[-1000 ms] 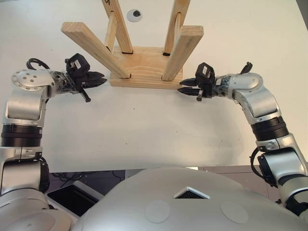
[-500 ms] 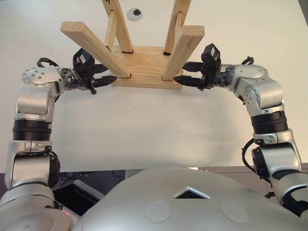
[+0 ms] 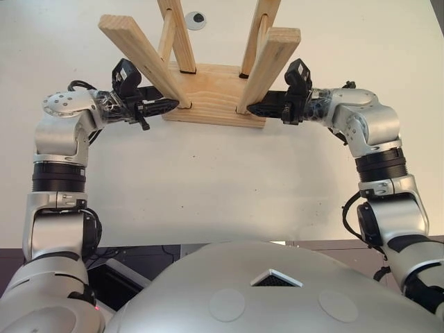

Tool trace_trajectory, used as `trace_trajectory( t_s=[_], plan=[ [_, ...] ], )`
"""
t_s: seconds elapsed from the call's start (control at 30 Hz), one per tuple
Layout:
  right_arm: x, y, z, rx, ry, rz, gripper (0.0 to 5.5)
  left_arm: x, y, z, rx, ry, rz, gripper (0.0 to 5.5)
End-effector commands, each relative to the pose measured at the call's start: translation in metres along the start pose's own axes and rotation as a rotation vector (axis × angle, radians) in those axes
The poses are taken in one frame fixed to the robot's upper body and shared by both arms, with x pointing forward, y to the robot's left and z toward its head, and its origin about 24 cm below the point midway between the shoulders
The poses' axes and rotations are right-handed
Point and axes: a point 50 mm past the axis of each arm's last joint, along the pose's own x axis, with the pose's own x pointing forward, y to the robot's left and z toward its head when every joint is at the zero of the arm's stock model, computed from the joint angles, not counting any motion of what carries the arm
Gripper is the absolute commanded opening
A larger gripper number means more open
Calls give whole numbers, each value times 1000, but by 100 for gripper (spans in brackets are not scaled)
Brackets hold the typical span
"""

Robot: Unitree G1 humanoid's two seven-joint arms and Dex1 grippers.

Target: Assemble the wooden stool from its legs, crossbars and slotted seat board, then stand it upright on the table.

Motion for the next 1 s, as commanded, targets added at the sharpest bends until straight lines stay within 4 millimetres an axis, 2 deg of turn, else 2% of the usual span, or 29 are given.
trace_trajectory(
  t_s=[0.03,0.13,0.2,0.3,0.43,0.53,0.6,0.67,0.83,0.87,0.9,1.0],
  plan=[
    [2,0,-9,107,39,56,159,8,-4,-14,-55,58,-54,152],
    [-5,7,-10,177,90,166,159,8,-12,-26,-141,110,-73,149],
    [-12,13,-4,243,93,248,159,6,-22,-29,-204,122,-107,149],
    [-21,13,13,354,48,306,159,-3,-41,-19,-294,82,-169,144],
    [-32,21,29,508,61,406,159,-20,-49,13,-409,40,-163,139],
    [-33,17,34,593,48,399,158,-22,-39,29,-443,65,-94,139],
    [-29,7,44,680,-19,366,158,-19,-29,35,-508,56,-45,139],
    [-22,-4,49,748,-57,307,153,-12,-20,33,-567,71,10,139],
    [-13,-20,43,818,-68,181,142,-2,0,27,-686,56,118,138],
    [-12,-22,42,822,-74,172,170,0,4,26,-705,47,133,138],
    [-10,-23,43,823,-79,168,190,1,6,26,-720,39,144,179],
    [-10,-26,44,831,-115,155,243,3,11,26,-745,4,152,229]
  ],
)
